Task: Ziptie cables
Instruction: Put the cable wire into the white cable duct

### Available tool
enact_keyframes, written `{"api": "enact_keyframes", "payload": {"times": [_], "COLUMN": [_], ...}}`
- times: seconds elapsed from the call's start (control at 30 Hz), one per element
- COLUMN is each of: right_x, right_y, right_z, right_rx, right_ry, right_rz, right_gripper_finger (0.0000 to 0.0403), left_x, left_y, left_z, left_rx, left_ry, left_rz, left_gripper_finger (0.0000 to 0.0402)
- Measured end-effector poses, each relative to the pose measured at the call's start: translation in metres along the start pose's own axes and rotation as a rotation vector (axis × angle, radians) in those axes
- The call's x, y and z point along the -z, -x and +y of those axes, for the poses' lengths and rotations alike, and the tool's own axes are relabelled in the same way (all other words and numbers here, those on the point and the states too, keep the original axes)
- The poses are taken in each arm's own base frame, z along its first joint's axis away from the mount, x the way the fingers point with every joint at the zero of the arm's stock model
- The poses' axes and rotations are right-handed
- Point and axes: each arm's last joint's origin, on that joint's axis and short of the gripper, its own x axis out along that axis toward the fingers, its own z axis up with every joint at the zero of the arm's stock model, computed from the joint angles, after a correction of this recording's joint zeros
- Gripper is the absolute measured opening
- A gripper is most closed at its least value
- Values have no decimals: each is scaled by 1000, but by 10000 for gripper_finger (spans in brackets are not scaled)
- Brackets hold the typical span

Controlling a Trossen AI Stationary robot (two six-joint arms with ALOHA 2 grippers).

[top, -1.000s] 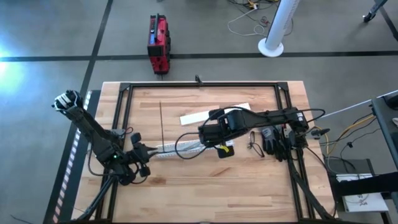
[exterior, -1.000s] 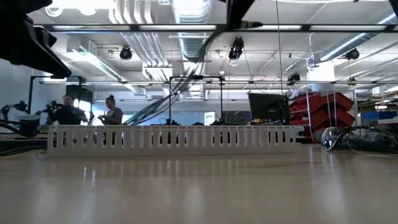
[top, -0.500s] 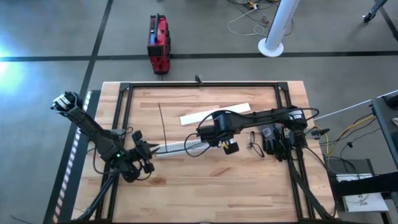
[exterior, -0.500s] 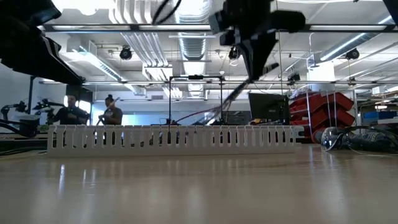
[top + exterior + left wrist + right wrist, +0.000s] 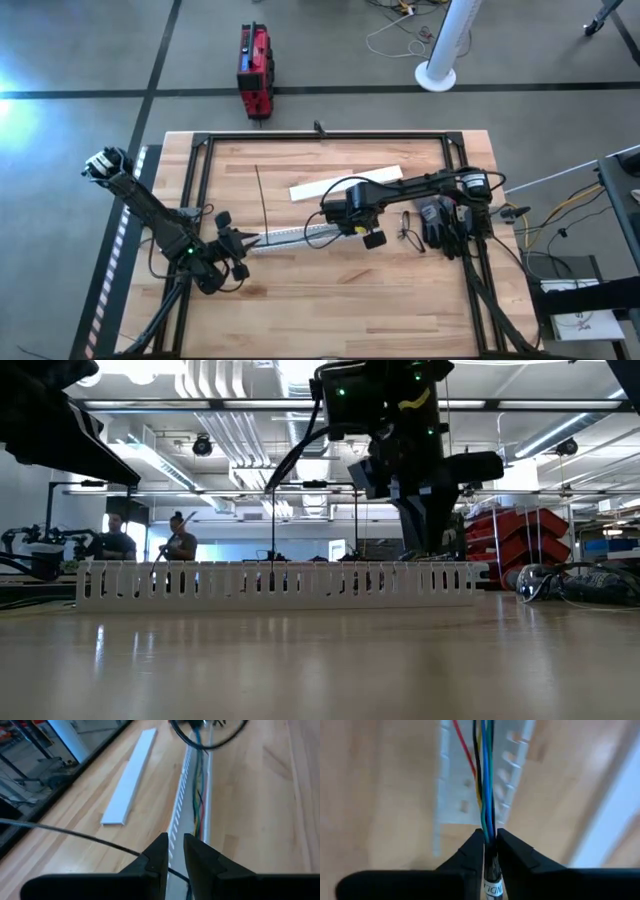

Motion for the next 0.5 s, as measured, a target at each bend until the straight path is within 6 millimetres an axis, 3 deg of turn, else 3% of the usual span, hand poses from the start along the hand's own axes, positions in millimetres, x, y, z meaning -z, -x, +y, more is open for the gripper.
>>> {"api": "enact_keyframes", "payload": {"times": [0.33, 0.5], "right_x": [4, -16], "right_y": [7, 27], "right_z": [2, -8], "right_rx": [-63, 71], "right_ry": [-106, -151], "right_rz": [-2, -193], "right_gripper_finger": [121, 143], "left_x": [-4, -4], "left_y": [0, 0], "left_z": [0, 1], "left_rx": [-56, -62], "left_ry": [26, 32], "left_rz": [-74, -81], "left_gripper_finger": [45, 45]}}
